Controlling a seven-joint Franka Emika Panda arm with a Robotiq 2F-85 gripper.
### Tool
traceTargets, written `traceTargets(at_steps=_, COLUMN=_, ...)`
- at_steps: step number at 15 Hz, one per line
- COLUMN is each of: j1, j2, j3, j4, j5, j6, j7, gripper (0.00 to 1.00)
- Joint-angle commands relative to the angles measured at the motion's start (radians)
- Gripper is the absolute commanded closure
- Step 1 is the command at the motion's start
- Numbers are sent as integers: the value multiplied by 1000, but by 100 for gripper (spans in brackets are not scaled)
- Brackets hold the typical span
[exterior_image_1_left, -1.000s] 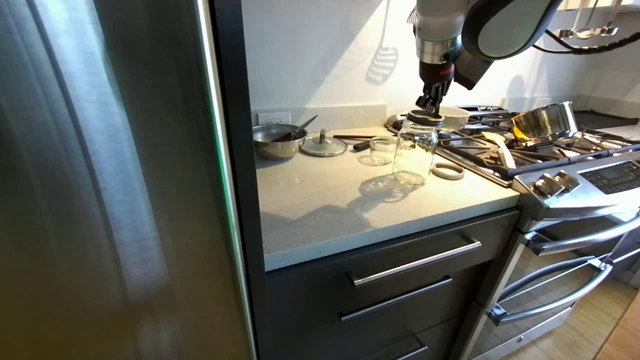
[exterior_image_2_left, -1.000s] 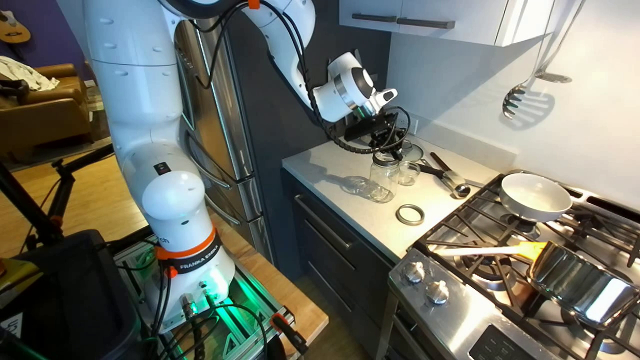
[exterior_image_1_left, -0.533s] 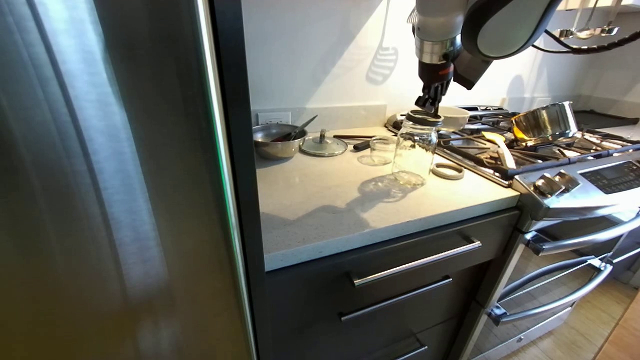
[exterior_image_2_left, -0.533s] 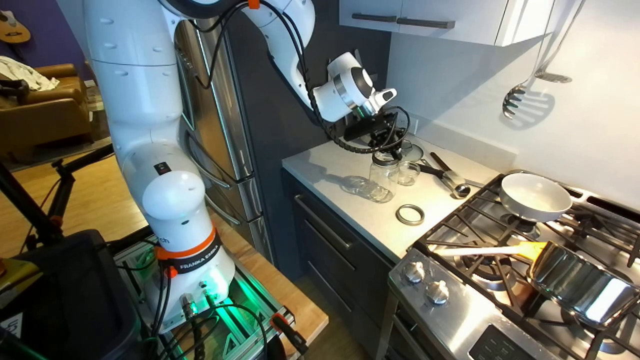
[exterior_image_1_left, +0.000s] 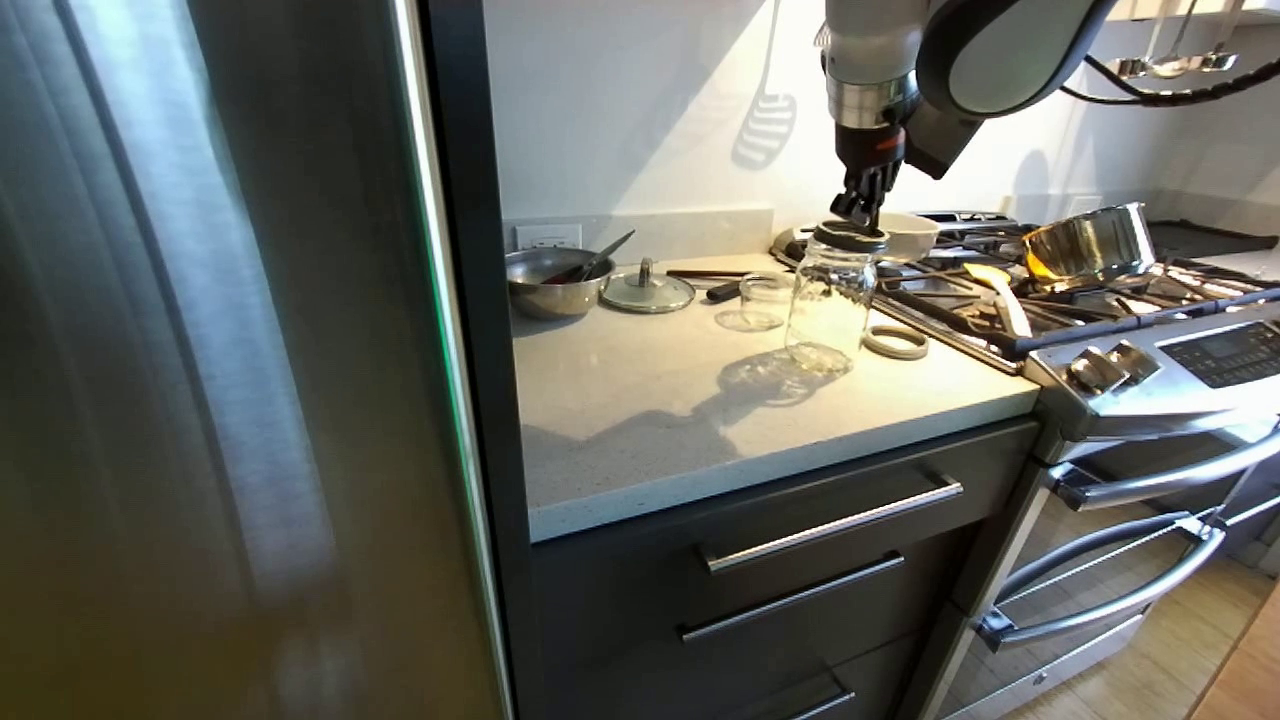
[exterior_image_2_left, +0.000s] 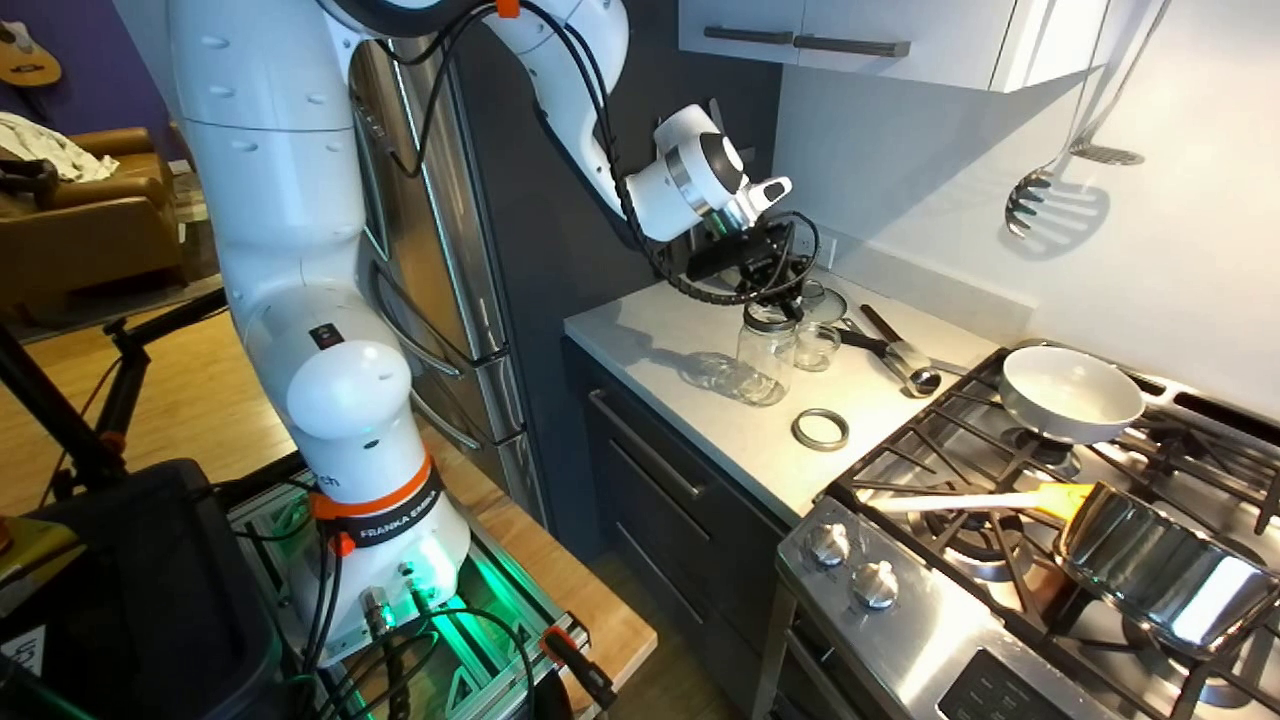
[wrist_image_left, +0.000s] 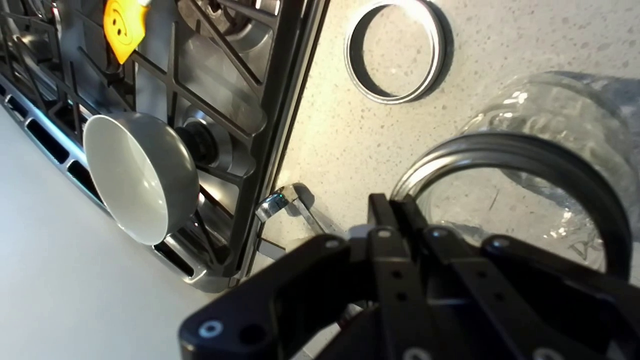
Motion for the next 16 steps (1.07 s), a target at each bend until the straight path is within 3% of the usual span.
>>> traceTargets(at_steps=1, j1=7, j2=10, j3=4, j4=2, j5=-9, j6=-33, j7=2, gripper=98)
traceTargets(at_steps=16, j1=20, j2=0, j3=4, j4=-15, j5=-42, j6=-51, j7=31, gripper=98)
